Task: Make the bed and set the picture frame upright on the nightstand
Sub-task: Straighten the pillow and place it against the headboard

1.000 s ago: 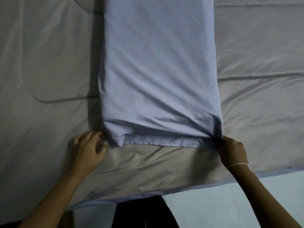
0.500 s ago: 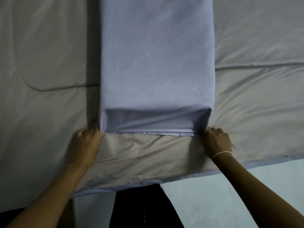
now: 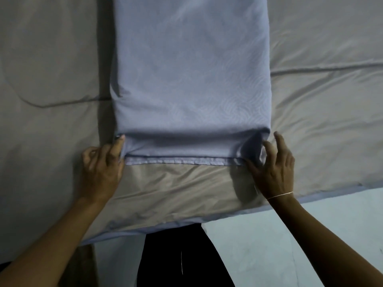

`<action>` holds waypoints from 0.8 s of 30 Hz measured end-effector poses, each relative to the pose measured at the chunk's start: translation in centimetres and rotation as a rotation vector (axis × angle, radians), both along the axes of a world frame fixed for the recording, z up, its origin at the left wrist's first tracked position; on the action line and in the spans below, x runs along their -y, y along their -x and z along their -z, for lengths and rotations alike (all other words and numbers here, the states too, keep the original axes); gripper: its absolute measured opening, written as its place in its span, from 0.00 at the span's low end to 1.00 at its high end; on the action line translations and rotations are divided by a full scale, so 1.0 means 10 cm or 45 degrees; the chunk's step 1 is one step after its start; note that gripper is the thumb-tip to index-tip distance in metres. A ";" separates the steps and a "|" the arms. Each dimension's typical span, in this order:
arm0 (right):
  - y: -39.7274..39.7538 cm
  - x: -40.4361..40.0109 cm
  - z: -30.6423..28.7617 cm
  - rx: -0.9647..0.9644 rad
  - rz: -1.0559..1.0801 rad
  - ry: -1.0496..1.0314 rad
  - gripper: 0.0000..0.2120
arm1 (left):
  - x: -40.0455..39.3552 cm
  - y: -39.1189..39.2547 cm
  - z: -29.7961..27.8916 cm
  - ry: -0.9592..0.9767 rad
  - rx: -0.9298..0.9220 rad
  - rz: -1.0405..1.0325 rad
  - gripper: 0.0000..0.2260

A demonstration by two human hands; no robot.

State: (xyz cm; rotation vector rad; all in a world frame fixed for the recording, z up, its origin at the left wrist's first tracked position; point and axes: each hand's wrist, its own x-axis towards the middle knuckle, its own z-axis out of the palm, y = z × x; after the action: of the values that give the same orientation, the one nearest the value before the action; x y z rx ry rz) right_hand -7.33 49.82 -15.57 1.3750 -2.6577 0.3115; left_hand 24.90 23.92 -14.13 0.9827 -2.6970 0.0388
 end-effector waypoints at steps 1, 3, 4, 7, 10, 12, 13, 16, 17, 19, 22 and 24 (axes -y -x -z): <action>0.02 0.02 -0.02 0.023 -0.068 0.018 0.33 | -0.01 0.00 0.00 0.025 0.030 0.037 0.22; 0.05 0.11 -0.07 0.162 -0.113 -0.031 0.43 | -0.05 -0.02 0.03 0.025 0.094 0.100 0.23; 0.05 0.16 -0.09 0.241 -0.102 -0.090 0.45 | -0.07 -0.03 0.04 0.006 0.126 0.130 0.24; 0.04 0.13 -0.10 0.350 -0.134 -0.228 0.43 | -0.11 -0.13 0.04 -0.045 0.141 0.207 0.26; 0.04 -0.18 -0.12 0.376 -0.296 -0.227 0.41 | -0.21 -0.30 -0.09 -0.154 0.157 0.286 0.26; -0.01 -0.39 -0.17 0.381 -0.372 -0.247 0.35 | -0.35 -0.42 -0.14 -0.240 0.187 0.303 0.26; -0.03 -0.48 -0.18 0.396 -0.383 -0.268 0.32 | -0.42 -0.46 -0.16 -0.278 0.209 0.319 0.27; -0.07 -0.64 -0.29 0.458 -0.292 -0.229 0.31 | -0.54 -0.54 -0.28 -0.309 0.225 0.405 0.22; -0.06 -0.62 -0.33 0.449 -0.225 -0.178 0.29 | -0.52 -0.52 -0.35 -0.281 0.206 0.393 0.20; -0.03 -0.39 -0.45 0.346 -0.127 -0.055 0.26 | -0.43 -0.31 -0.52 -0.300 0.121 0.290 0.23; -0.03 0.53 -0.70 0.184 -0.098 0.177 0.24 | -0.10 0.53 -0.73 -0.348 -0.203 0.092 0.21; -0.08 1.26 -0.77 0.218 -0.107 0.196 0.24 | 0.19 1.26 -0.74 -0.286 -0.301 0.030 0.20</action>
State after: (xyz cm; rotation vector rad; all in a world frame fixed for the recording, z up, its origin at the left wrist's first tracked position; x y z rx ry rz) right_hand -6.50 37.26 -7.82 1.4747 -2.6451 0.6575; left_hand 12.34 22.05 -6.68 0.9495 -2.5313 -0.3696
